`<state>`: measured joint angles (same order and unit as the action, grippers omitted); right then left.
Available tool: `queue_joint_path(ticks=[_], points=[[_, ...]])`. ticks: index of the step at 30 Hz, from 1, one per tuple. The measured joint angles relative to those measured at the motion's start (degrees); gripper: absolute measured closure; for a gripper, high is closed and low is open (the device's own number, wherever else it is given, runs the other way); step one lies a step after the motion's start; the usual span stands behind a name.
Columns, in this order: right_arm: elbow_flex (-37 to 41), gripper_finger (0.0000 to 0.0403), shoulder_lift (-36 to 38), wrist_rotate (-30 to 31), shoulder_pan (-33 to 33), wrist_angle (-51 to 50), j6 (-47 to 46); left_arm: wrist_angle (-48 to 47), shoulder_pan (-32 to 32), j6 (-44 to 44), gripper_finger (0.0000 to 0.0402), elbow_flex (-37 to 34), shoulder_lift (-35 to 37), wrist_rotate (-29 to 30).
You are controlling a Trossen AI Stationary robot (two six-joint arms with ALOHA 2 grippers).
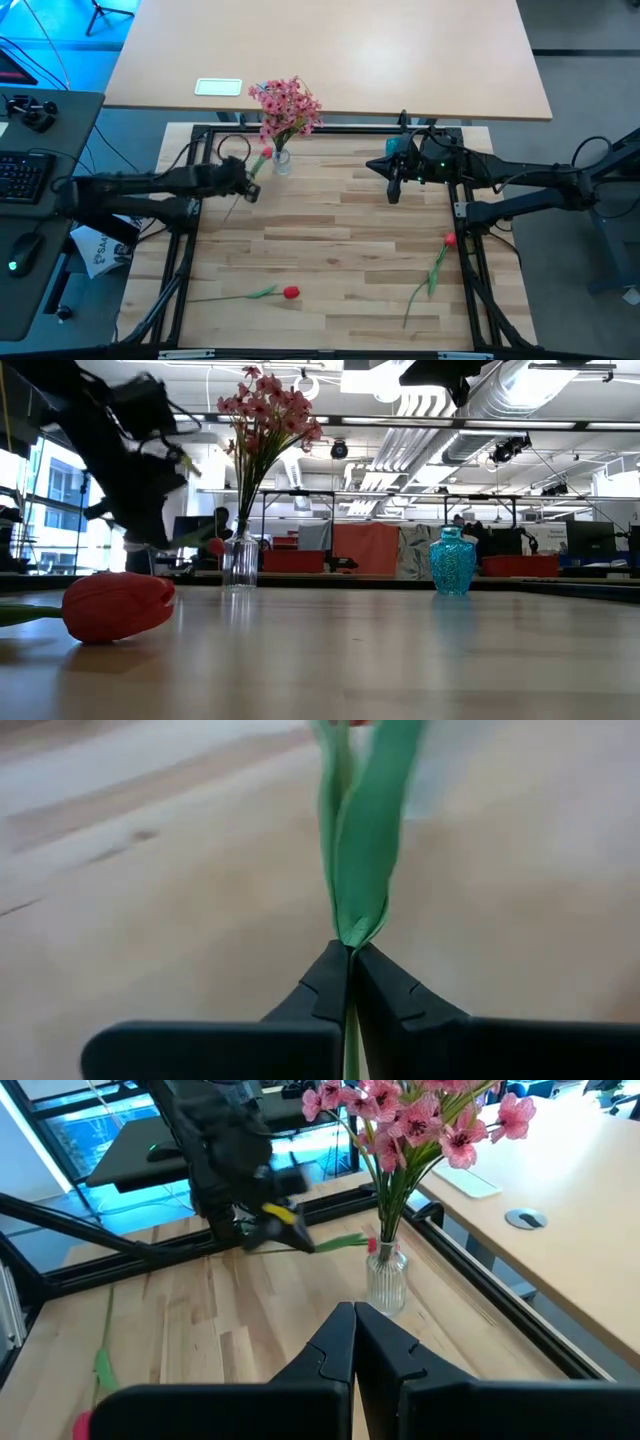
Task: Sort flowers into vase by color
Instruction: Put the top red tulip into the blue vase
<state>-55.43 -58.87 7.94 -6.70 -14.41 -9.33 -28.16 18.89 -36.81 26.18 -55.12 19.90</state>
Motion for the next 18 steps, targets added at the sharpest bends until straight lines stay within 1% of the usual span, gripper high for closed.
queue_joint_path(ticks=[3, 7, 11, 13, 15, 16, 18], points=[[0.0, 0.0403, 0.0, 0.0, 0.0, 0.1, -0.9, -6.7, -6.2, 1.2, 0.0401, 0.0, 6.3, -3.4], [0.0, 0.0403, 0.0, -1.7, 0.0, 1.1, -0.9, -13.7, -14.8, 0.8, 0.0401, 0.0, 13.1, -11.8], [0.0, 0.0403, 0.0, -3.9, 0.0, 3.5, -0.9, -13.6, -23.3, 1.4, 0.0401, 0.0, 17.3, -19.7], [0.0, 0.0403, 0.0, -5.7, 0.0, 5.1, -0.9, -9.8, -26.7, 0.7, 0.0401, 0.0, 18.6, -20.7], [0.0, 0.0403, 0.2, -8.2, 0.0, 6.0, -1.0, -1.9, -29.6, -0.3, 0.0401, 0.0, 18.9, -20.6], [0.0, 0.0403, 0.5, -9.4, 0.0, 6.1, -1.4, 2.5, -30.9, -0.4, 0.0401, 0.0, 18.8, -19.9], [0.0, 0.0403, 1.6, -10.3, 0.0, 5.5, -3.3, 12.6, -33.2, 0.9, 0.0401, 0.1, 17.4, -16.4]])
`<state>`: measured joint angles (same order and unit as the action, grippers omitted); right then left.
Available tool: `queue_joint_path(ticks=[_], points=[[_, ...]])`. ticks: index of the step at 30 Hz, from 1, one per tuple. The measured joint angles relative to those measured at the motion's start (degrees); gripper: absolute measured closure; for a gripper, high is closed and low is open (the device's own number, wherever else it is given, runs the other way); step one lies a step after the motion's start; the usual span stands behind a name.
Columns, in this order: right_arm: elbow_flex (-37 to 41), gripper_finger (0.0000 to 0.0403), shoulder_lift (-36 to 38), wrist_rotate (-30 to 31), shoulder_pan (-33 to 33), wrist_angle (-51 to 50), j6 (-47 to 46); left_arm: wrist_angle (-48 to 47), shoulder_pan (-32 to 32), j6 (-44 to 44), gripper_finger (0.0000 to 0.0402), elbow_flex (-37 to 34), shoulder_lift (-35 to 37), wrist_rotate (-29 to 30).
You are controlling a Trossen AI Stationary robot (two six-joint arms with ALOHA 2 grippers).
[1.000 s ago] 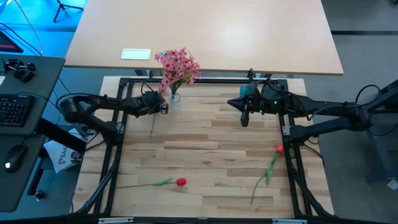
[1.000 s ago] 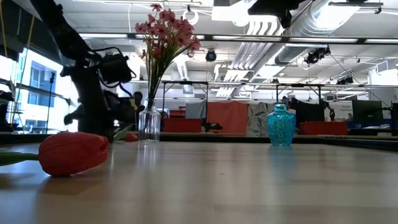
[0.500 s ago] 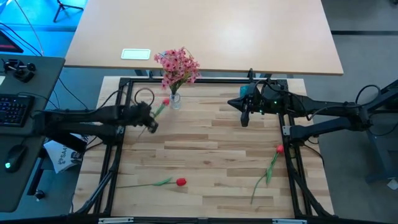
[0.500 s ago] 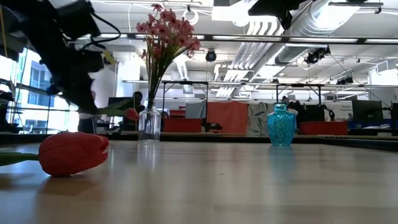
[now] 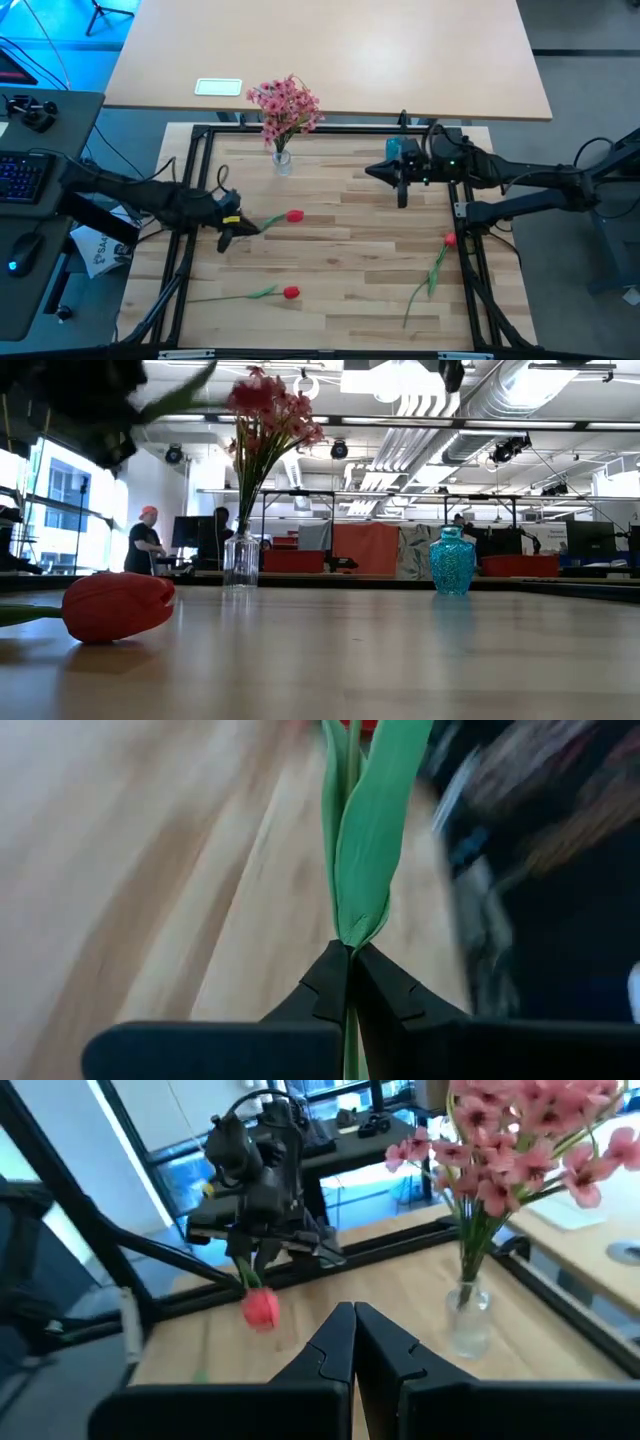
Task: Sort flowers into vase by color
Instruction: Put the top red tulip into the blue vase
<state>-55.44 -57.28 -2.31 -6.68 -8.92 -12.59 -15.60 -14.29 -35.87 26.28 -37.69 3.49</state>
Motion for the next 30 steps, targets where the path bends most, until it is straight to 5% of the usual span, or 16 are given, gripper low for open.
queue_joint_path(ticks=[7, 13, 16, 20, 25, 30], points=[[0.0, 0.0403, 7.2, -3.6, 0.0, -8.0, -6.9, 29.0, -3.0, 8.1, 0.0401, 0.1, -12.2, 12.5], [0.0, 0.0403, 10.7, -5.3, 1.9, -19.2, -12.7, 43.2, 0.0, 18.3, 0.0401, 6.8, -28.0, 22.5], [0.0, 0.0403, 9.9, -4.3, 4.8, -23.6, -13.4, 50.8, 3.8, 24.3, 0.0401, 12.1, -34.6, 20.0], [0.0, 0.0402, 7.0, 1.2, 8.2, -20.4, -11.7, 55.1, 9.4, 25.5, 0.0401, 18.7, -41.4, 9.2], [0.0, 0.0384, 1.9, 2.8, 8.2, -6.7, -8.1, 55.8, 13.5, 25.5, 0.0401, 24.9, -46.9, 3.7], [0.0, 0.0322, -2.8, 0.6, 7.0, 8.6, -8.1, 56.1, 15.2, 25.5, 0.0401, 27.8, -47.7, 2.9]])
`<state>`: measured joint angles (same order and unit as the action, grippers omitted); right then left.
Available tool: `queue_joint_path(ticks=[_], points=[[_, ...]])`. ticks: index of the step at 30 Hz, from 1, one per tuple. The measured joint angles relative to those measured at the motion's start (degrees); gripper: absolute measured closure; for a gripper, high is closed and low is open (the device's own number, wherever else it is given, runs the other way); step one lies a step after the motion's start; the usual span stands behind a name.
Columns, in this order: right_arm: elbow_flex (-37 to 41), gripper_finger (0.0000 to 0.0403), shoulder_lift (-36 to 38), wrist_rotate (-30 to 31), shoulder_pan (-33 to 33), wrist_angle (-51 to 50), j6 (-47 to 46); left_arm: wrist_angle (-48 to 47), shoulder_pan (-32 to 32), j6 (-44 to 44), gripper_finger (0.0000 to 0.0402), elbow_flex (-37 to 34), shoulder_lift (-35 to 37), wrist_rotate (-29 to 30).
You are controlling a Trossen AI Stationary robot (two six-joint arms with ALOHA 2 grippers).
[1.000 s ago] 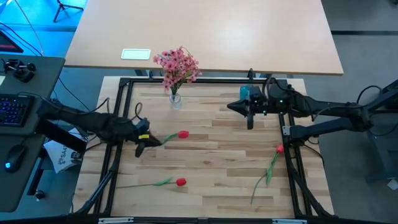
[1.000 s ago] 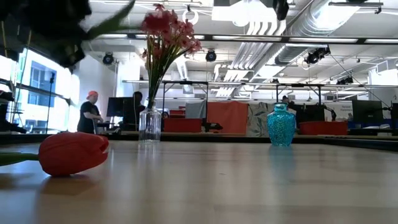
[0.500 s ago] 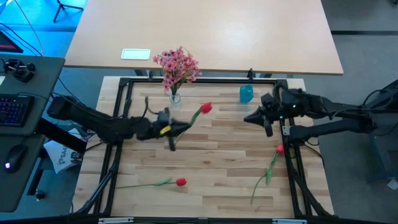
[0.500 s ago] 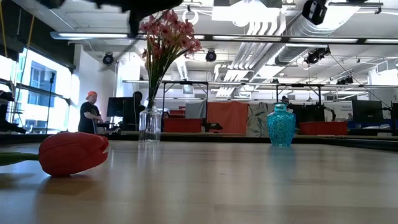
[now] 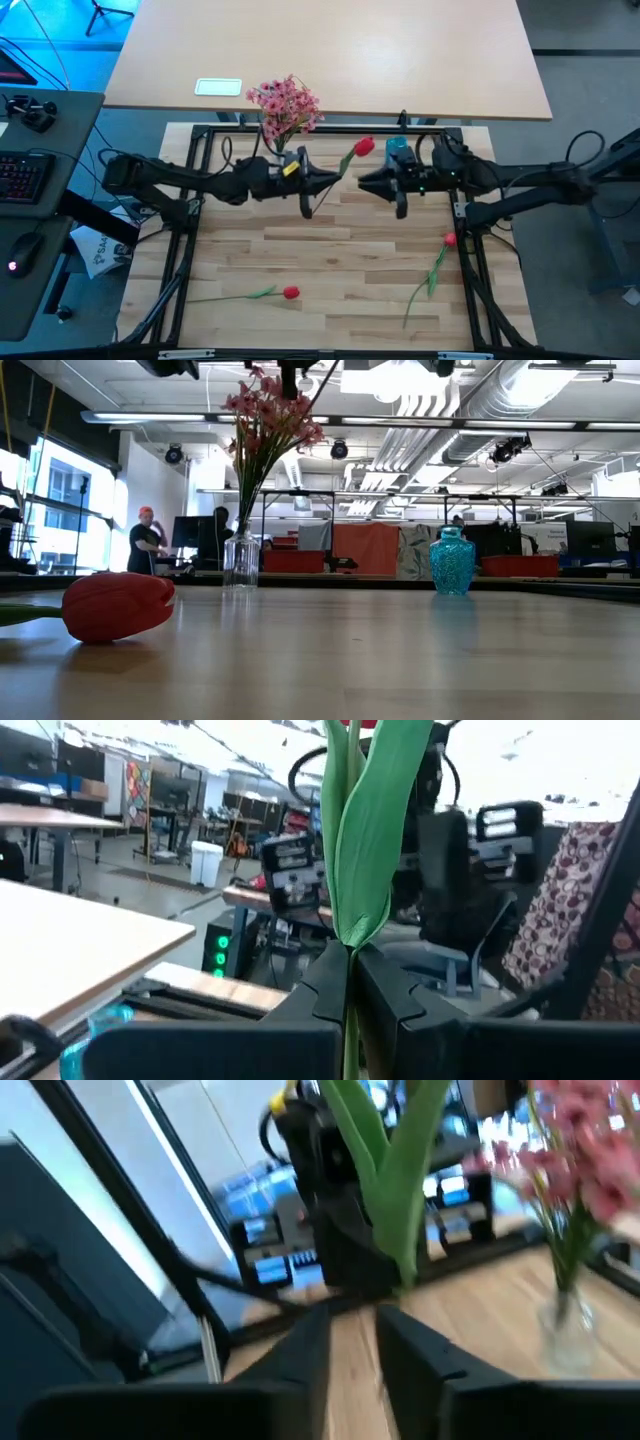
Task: Sort flowers into vase by color
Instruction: Put the top red tulip into the blue vase
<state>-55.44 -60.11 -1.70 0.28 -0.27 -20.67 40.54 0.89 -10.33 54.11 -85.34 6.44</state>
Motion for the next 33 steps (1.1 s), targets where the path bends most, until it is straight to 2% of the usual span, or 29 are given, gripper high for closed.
queue_joint_path(ticks=[7, 11, 16, 23, 33], points=[[0.0, 0.0203, -5.3, -1.1, -2.2, 13.1, -0.3, 2.7, 0.3, 0.0, 0.0401, 0.9, 0.1, 0.1], [0.0, 0.0170, -7.1, -2.2, -3.4, 14.2, -2.3, 3.0, 0.3, 0.0, 0.0401, 0.9, 0.0, 0.7], [0.0, 0.0173, -8.3, -1.8, -4.7, 15.8, -1.8, 3.0, 0.2, 0.0, 0.0401, 0.9, 0.1, 0.7], [0.0, 0.0199, -8.3, -1.8, -5.1, 18.5, -1.8, 3.1, 0.6, 0.1, 0.0401, 0.9, 0.1, 1.0], [0.0, 0.0230, -12.1, -2.2, -5.0, 24.0, -2.4, 2.6, 1.0, 1.9, 0.0401, 0.9, 0.1, 1.2]])
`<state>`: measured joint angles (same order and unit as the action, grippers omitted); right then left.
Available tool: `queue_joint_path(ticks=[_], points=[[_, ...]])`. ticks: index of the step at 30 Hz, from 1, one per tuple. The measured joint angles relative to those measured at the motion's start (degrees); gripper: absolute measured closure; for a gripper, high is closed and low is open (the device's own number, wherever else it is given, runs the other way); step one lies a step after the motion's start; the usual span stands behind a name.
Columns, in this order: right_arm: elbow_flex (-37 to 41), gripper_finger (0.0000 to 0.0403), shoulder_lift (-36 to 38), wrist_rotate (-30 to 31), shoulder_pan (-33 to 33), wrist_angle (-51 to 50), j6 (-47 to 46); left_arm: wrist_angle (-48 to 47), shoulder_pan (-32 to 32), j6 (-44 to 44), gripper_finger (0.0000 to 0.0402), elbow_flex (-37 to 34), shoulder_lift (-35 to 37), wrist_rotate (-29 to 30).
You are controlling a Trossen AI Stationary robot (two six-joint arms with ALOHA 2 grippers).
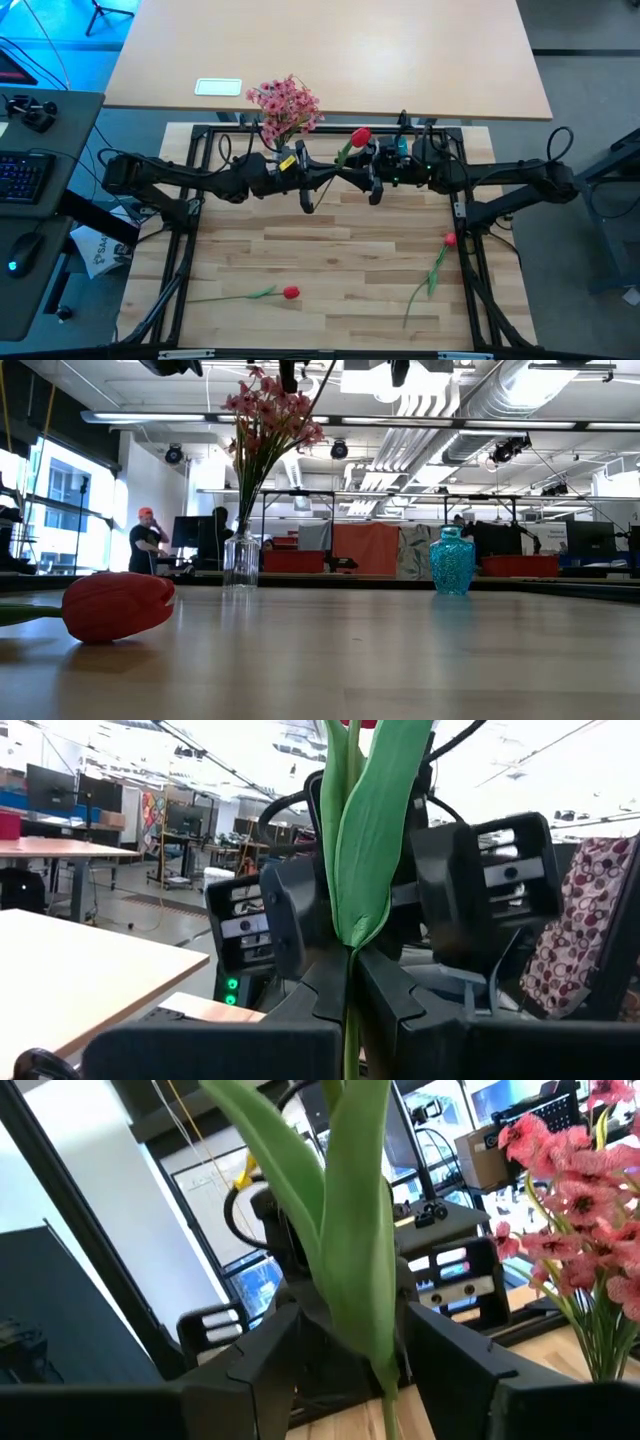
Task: Sort flowers into vase by color
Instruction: Put the top red tulip into the blue vase
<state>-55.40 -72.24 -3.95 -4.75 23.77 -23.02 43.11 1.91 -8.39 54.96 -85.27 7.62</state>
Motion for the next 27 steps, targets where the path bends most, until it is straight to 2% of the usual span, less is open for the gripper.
queue_joint_path(ticks=[4, 8, 14, 19, 22, 27], points=[[0.0, 0.0248, 0.0, 0.0, 0.0, 0.1, 0.5, 0.0, 0.0, 0.1, 0.0401, 0.0, 0.0, 0.0], [0.0, 0.0285, 0.0, 0.4, 0.0, 0.1, 0.6, -0.4, 0.0, 0.1, 0.0401, 0.0, 0.0, 0.0], [0.0, 0.0386, 0.2, 0.5, 0.0, -0.1, 2.1, -0.3, 0.0, 2.4, 0.0401, 0.0, 0.0, -0.1], [0.0, 0.0393, 0.7, 0.8, 0.0, -0.9, 3.4, -1.5, 0.3, 1.2, 0.0388, 0.0, 0.2, 0.9], [0.1, 0.0398, 2.1, 1.0, -0.5, -3.0, 4.7, -7.9, 1.2, 0.1, 0.0361, 0.0, 2.6, 1.4], [0.0, 0.0400, 7.2, -0.1, -2.5, -8.1, 6.4, -21.9, 2.4, 3.0, 0.0298, -0.1, 8.2, 5.8]])
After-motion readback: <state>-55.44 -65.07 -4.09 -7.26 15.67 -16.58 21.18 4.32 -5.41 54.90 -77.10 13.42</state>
